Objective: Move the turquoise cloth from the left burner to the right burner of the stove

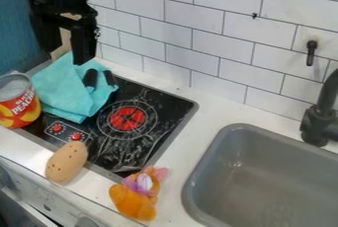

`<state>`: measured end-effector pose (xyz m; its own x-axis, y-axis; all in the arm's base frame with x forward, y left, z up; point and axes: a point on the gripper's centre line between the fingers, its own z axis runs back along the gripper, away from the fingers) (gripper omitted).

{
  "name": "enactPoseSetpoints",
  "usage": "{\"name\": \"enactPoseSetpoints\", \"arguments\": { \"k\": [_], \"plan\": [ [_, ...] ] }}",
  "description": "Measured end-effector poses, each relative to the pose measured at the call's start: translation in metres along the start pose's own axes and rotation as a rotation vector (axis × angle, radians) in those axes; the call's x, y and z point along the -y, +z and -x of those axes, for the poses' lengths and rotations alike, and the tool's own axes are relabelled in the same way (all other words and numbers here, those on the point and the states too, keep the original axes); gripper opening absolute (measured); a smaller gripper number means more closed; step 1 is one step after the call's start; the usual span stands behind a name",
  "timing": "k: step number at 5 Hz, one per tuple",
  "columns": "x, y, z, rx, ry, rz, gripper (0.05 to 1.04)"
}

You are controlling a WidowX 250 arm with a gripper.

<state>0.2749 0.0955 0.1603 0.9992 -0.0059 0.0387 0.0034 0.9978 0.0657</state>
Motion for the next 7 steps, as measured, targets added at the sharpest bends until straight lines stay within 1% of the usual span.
{"name": "enactPoseSetpoints", "arguments": {
  "k": [1,2,3,4,5,6,7],
  "plan": [
    [0.0,-0.008,0.0,-0.026,-0.001,0.008,1.0],
    [-0.026,-0.015,-0.014,-0.026,0.057,0.005,1.0],
    [-0.055,-0.025,-0.023,-0.01,0.031,0.056,1.0],
    [-0.083,-0.039,-0.023,-0.022,0.078,0.038,1.0],
    [-0.093,-0.058,-0.025,-0.059,0.097,0.036,1.0],
    [-0.1,-0.059,-0.025,-0.03,0.109,0.063,1.0],
    [-0.104,-0.063,-0.038,-0.014,0.104,0.104,1.0]
  ]
}}
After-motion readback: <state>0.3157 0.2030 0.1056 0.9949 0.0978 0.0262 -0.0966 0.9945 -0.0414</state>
